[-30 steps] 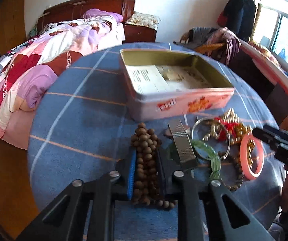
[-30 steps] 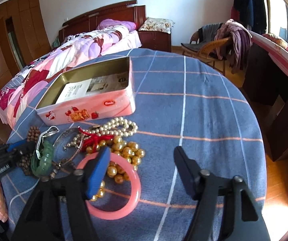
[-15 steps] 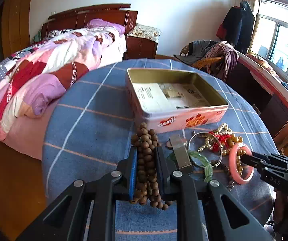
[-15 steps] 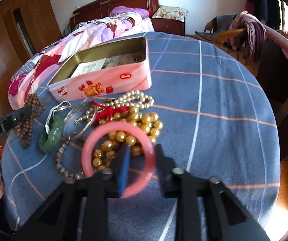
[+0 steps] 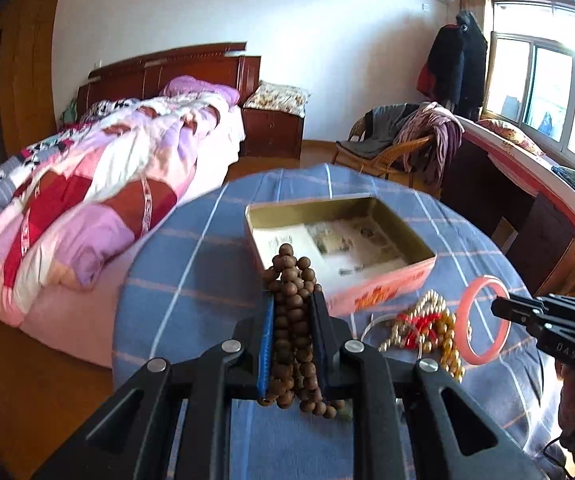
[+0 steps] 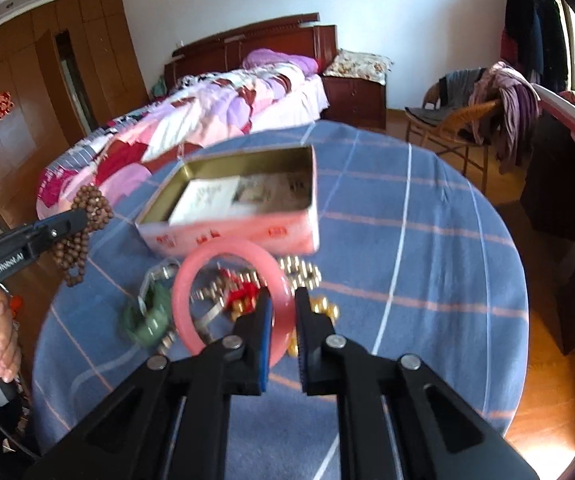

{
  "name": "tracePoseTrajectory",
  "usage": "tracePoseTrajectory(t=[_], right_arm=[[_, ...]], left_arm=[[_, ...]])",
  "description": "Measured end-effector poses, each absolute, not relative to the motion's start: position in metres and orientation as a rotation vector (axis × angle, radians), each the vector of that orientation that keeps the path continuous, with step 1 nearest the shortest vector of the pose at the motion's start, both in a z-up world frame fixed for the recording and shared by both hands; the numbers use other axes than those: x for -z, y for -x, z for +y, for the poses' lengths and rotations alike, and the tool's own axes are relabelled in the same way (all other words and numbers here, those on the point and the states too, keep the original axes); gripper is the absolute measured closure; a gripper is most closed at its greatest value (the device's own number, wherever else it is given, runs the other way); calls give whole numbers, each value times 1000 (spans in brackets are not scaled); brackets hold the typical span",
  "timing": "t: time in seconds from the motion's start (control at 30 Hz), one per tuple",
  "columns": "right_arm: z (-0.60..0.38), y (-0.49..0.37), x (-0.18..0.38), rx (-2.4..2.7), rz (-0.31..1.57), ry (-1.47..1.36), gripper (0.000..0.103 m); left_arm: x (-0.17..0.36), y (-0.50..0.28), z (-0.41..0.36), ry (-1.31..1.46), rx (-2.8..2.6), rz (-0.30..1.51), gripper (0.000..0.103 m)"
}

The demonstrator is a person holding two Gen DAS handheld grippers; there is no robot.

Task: Organize jewelry
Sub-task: 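Drop the bead bracelet from left tool while right tool drops pink bangle into tin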

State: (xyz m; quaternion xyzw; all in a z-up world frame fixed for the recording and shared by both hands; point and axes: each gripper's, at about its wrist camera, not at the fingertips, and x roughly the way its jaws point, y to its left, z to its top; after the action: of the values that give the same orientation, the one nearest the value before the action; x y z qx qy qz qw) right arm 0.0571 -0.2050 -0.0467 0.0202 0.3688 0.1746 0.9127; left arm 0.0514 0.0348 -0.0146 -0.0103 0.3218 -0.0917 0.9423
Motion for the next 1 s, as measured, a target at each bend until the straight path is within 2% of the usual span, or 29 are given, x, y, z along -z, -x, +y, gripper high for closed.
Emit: tracePoseTrajectory(t=[0.37, 1.0], right_arm=[[-193, -108, 21, -418, 729, -63, 90], [-167, -167, 44, -386, 817, -45, 90]], left_arm=[[-2, -98, 29, 5, 213, 641, 86], [32, -162, 8, -63, 191, 705, 86]])
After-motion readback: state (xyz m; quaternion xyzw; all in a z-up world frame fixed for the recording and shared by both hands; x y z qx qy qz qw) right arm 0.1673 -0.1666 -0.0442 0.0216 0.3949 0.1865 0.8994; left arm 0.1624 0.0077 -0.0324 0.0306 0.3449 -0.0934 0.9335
